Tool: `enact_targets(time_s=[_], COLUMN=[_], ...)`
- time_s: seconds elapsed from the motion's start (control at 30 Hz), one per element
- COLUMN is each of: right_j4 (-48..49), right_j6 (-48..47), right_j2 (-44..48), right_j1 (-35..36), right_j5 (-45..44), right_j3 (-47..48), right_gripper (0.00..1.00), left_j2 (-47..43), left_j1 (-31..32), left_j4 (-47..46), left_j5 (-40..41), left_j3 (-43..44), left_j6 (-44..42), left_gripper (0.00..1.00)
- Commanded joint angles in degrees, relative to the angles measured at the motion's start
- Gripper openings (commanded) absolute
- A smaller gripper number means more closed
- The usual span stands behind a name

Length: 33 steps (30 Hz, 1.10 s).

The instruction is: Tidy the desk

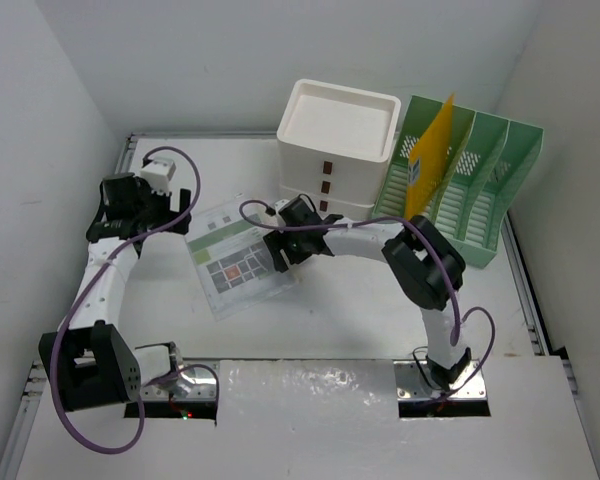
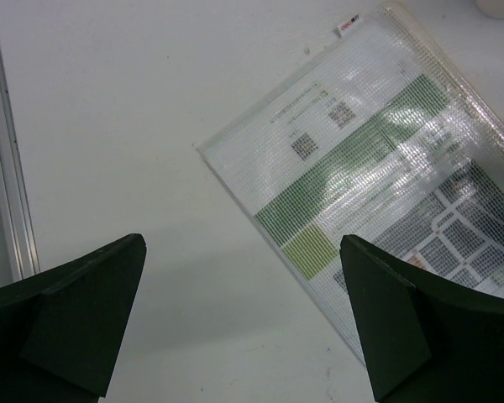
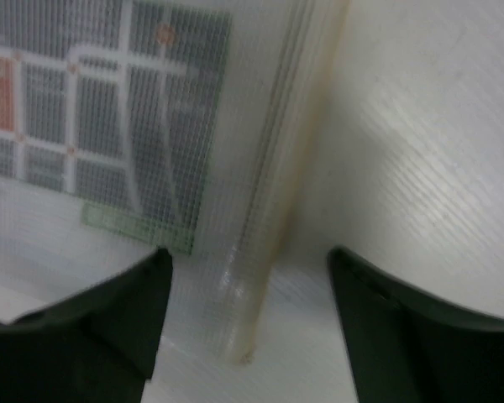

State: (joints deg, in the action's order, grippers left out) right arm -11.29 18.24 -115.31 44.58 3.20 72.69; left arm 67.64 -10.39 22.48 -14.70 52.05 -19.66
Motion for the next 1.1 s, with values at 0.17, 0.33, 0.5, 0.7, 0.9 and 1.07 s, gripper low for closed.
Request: enact_targets(time_s=[0.17, 0.33, 0.5, 0.7, 0.9, 1.07], right_j4=[3.55, 14.94, 14.46, 20.51, 17.71, 18.49], right_j6=[4.26, 1.64, -10.83, -33.96, -36.78, -37.84], right_j2=[-5.54, -2.30, 6.83, 21.68, 24.16, 24.42], right_j1=[2.18, 2.27, 2.53, 5.78, 5.87, 5.78], right_j5=[6.11, 11.38, 11.74, 13.23, 13.76, 14.37], right_j3=[0.53, -5.43, -7.64, -15.73, -15.64, -16.43], right_gripper=[0.36, 0.00, 0.00, 0.00, 0.00, 0.00], left_j2=[-0.49, -0.66, -0.23, 0.48, 4.16, 5.23], left_j1=[-0.07, -0.07, 0.11, 3.62, 3.80, 8.27], left_j4=[-1.21, 0.28, 8.77, 15.32, 16.76, 17.10], left_j5=[-3.67, -8.49, -23.86, -33.46, -35.82, -41.63], left_j3=[-0.55, -0.11, 5.14, 11.14, 12.45, 10.11], left_j6=[-1.96, -5.55, -17.67, -36.22, -39.11, -59.23], left_gripper=[1.00, 1.00, 0.98, 0.98, 1.00, 0.98])
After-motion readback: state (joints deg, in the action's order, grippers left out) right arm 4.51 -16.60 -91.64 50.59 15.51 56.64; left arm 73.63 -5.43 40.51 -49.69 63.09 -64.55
